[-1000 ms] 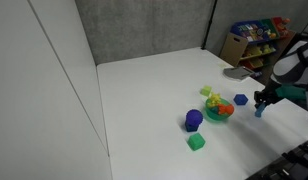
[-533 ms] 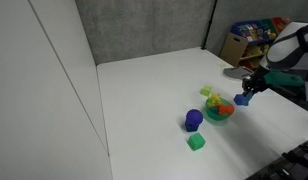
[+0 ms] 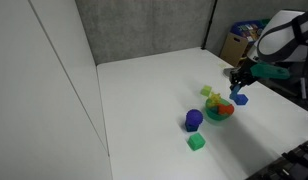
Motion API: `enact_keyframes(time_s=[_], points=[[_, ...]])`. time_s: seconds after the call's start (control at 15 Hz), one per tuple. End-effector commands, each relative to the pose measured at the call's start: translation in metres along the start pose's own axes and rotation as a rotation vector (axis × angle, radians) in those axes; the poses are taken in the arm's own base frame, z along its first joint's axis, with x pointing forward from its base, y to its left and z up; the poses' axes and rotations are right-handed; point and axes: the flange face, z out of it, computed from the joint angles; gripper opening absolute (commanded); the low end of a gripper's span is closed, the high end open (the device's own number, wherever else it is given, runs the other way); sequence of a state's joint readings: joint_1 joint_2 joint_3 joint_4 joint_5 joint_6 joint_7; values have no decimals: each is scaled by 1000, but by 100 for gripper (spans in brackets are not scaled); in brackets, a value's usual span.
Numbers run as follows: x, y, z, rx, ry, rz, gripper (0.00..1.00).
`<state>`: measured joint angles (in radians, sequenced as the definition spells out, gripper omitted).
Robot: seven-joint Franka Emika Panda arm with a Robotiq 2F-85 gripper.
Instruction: Pick up the light blue toy from the table and put it in the green bowl
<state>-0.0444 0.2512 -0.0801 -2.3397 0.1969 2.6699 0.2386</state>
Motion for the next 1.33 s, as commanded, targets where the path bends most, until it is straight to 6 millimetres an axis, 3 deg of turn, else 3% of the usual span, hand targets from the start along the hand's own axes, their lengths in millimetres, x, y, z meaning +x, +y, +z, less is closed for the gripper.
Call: enact_keyframes(time_s=[0.0,0.47,1.27], points=[[-2,-24,-4,3,-2,1,10],[-17,-41,14,27,24,-28,10],[-26,-27,66,71,52,6,10]])
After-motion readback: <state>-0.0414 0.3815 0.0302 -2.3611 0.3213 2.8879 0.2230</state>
